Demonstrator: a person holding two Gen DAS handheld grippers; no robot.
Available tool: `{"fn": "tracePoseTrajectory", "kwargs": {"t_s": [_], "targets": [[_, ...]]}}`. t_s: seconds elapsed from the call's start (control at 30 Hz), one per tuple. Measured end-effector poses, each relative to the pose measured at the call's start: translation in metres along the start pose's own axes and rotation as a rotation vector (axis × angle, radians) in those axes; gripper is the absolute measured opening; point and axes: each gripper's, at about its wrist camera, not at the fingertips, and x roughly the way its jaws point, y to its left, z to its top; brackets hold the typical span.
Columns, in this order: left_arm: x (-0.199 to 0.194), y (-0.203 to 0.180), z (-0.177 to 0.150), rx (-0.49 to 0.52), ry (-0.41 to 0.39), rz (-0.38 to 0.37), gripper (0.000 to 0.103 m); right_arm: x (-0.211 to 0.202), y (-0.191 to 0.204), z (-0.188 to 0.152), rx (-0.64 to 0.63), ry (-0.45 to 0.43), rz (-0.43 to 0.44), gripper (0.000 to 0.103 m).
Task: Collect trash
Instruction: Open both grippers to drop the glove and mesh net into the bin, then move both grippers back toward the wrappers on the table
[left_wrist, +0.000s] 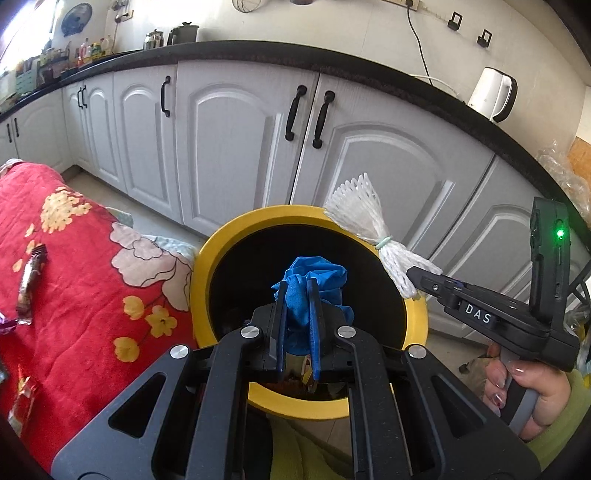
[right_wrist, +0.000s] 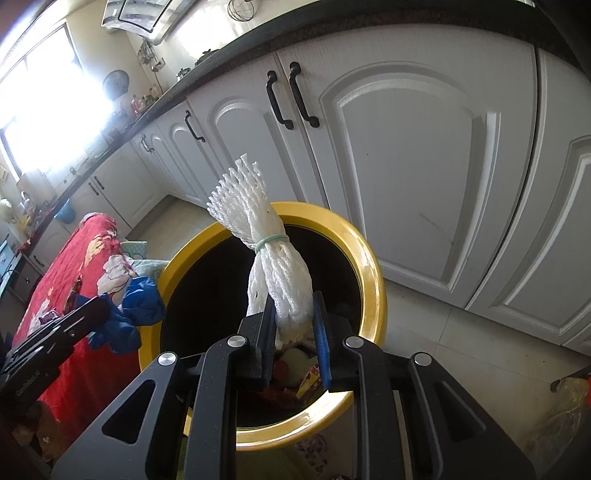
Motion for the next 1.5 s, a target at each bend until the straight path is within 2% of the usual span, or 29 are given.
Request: {"fn": "tracePoseTrajectory", "kwargs": {"t_s": [0.17,0.23,0.3,0.37,0.4,0.43,0.53,0.6,0.63,0.8,1.5], "targets": [[0.009,0.001,0.0,-0.011,0.012,0.004,0.006,0.002,-0.001,0.0,0.007,0.002,0.007,0.021],[0.012,0.002,-0.001,-0.021,0.017,0.012,0.012,0.002,-0.002,0.0,0.004,-0.003,0.0,0.03],[0.014,0.006,0.0,-0.042,0.024,0.015,0.037,0.002,-0.002,0.001,0.006,-0.009,-0.006,0.036],[0.013,0.01,0.0,-0.059,0.02,0.015,0.045,0.002,-0.004,0.001,0.012,-0.01,-0.009,0.041],[0.011,0.012,-0.001,-0.063,0.017,0.018,0.056,0.002,-0.003,0.001,0.012,-0.013,-0.014,0.048],[0.009,0.014,-0.001,-0.069,0.012,0.024,0.062,0.001,-0.004,0.0,0.015,-0.018,-0.019,0.054],[0.003,0.021,-0.002,-0.094,0.005,0.02,0.074,0.0,-0.003,0.001,0.016,-0.022,-0.017,0.058],[-0.002,0.025,-0.003,-0.11,0.001,0.03,0.092,-0.003,-0.002,0.001,0.015,-0.032,-0.024,0.067],[-0.006,0.028,-0.003,-0.118,-0.006,0.034,0.092,-0.005,-0.001,0.001,0.017,-0.043,-0.024,0.071],[-0.023,0.038,-0.003,-0.143,-0.03,0.071,0.092,-0.013,0.004,0.004,0.011,-0.074,-0.029,0.077],[-0.106,0.079,-0.001,-0.205,-0.183,0.155,0.092,-0.047,0.071,0.008,-0.115,-0.134,0.061,0.078]]}}
